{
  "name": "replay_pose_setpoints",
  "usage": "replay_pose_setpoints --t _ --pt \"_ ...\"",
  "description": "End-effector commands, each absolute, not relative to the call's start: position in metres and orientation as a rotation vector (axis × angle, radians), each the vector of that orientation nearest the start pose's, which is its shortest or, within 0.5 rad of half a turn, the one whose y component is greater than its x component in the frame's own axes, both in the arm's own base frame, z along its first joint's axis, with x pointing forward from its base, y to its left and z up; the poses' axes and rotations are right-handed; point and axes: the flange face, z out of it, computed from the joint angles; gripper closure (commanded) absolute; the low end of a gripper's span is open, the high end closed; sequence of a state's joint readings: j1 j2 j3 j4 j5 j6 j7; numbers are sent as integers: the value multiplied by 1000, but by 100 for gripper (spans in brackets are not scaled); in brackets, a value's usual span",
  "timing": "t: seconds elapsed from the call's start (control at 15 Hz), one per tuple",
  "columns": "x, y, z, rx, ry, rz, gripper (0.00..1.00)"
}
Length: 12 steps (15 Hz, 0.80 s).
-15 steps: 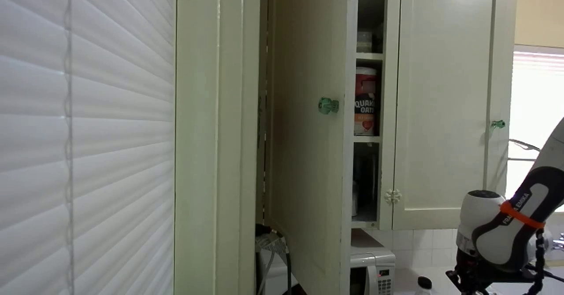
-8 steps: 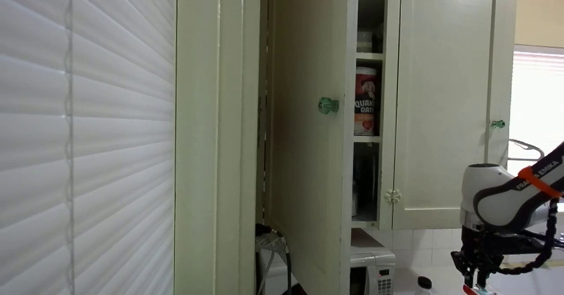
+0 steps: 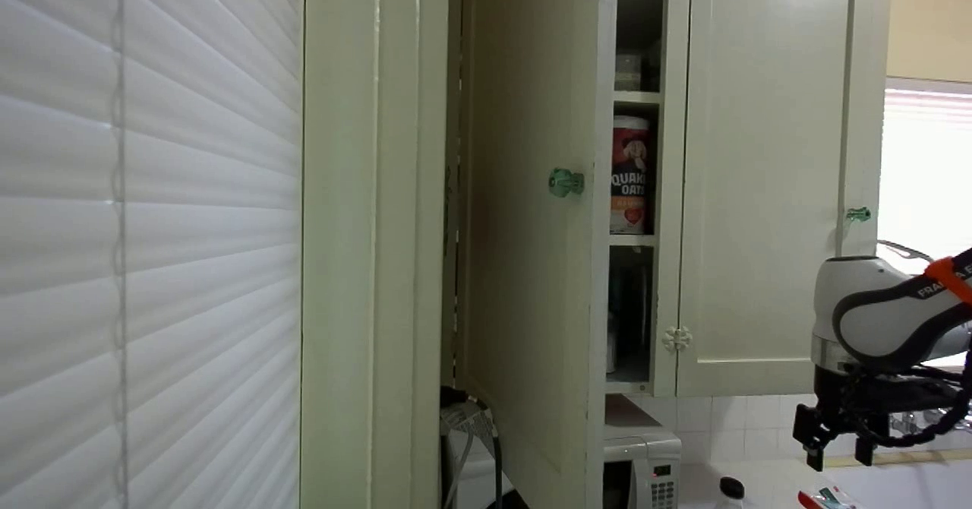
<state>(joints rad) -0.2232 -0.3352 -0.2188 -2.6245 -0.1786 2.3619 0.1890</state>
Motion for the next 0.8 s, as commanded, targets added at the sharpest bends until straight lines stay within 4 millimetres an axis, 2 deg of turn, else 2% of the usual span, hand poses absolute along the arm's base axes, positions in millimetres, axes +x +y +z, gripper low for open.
replay_pose_setpoints --t 0.0,0.13,0.73 --pt "364 -178 371 -3105 754 -67 0" --pt "371 -179 368 -3112 773 -91 0" --pt "370 -179 368 -3112 770 -82 0"
